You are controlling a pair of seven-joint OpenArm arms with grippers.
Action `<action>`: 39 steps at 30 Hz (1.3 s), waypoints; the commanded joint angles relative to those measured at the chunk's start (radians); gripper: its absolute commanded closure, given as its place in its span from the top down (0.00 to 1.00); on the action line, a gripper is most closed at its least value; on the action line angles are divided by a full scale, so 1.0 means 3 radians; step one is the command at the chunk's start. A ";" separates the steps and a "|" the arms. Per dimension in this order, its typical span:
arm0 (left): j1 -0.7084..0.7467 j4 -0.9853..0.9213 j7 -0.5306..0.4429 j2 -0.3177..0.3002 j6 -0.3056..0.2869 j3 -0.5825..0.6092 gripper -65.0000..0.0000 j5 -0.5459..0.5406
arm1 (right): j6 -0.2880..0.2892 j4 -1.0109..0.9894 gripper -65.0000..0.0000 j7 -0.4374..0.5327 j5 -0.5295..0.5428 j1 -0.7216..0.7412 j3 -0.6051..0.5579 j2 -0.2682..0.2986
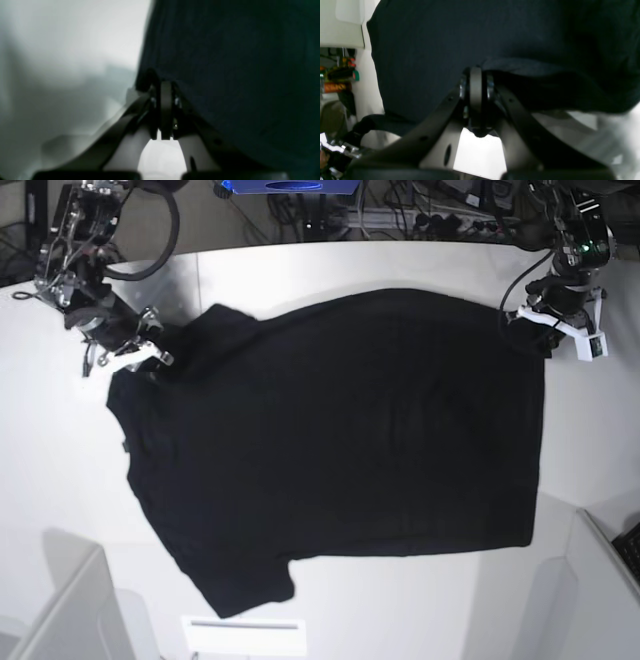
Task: Fold the T-shirt properly
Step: 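Lift the shoulder corners with both grippers and pull them apart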
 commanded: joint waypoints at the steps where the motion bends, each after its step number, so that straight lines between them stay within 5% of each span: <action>1: -0.0015 0.0055 -0.0043 -0.0036 -0.0006 -0.0025 0.00 -0.0012 | 0.0009 0.0020 0.00 0.0039 0.0045 0.0064 -0.0002 0.0036; 27: -0.0491 0.0004 0.0309 -0.0041 0.0004 -0.0041 0.00 -0.0007 | 0.0009 -0.1013 0.00 0.0039 0.0045 0.0959 -0.0017 0.0051; 34: -0.0644 -0.0144 0.0309 -0.0026 0.0004 -0.0025 0.00 0.0510 | 0.0009 -0.1125 0.00 0.0049 0.0045 0.1061 -0.0022 0.0051; 39: -0.0757 -0.0159 0.0309 -0.0021 0.0004 -0.0020 0.00 0.0561 | 0.0019 -0.1284 0.00 0.0054 0.0045 0.1204 -0.0022 0.0051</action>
